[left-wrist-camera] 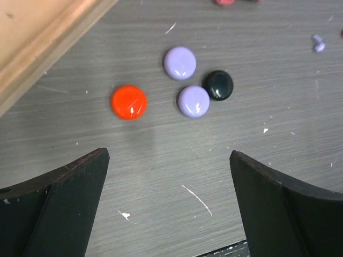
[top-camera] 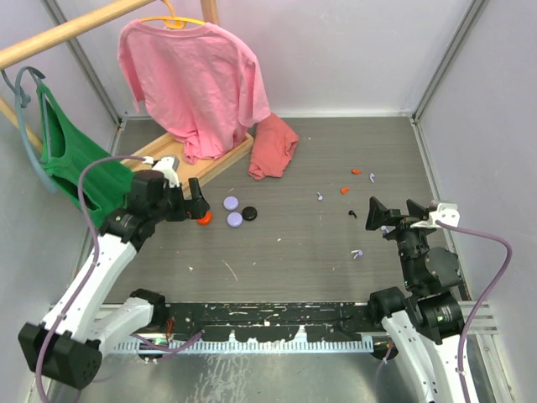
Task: Insert the wireless bluetooth earbuds into the charging case
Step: Pick up the charging case at the center of the board.
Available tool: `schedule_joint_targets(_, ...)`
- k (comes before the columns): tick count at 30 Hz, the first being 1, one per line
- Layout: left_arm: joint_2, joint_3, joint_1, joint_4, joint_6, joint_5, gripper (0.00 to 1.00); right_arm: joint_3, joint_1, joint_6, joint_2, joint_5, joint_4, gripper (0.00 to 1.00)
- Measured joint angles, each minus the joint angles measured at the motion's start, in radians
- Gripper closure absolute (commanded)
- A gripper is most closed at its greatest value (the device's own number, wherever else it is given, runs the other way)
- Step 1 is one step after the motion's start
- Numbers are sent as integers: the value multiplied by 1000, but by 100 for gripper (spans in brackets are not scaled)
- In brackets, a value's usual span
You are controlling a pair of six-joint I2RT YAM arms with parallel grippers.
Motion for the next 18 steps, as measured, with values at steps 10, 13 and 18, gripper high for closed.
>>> schedule_joint_targets(10, 341, 105, 0, -22, -39, -15, 2, -15, 0, 6, -43, -45, 18, 0)
schedule_joint_targets(13, 454, 148, 0, -2, -44, -27, 2, -17, 0, 7, -56, -48, 22, 0)
schedule_joint_targets(18, 604, 187, 0, 37, -44, -60, 2, -19, 9, 10, -78, -51, 29, 0)
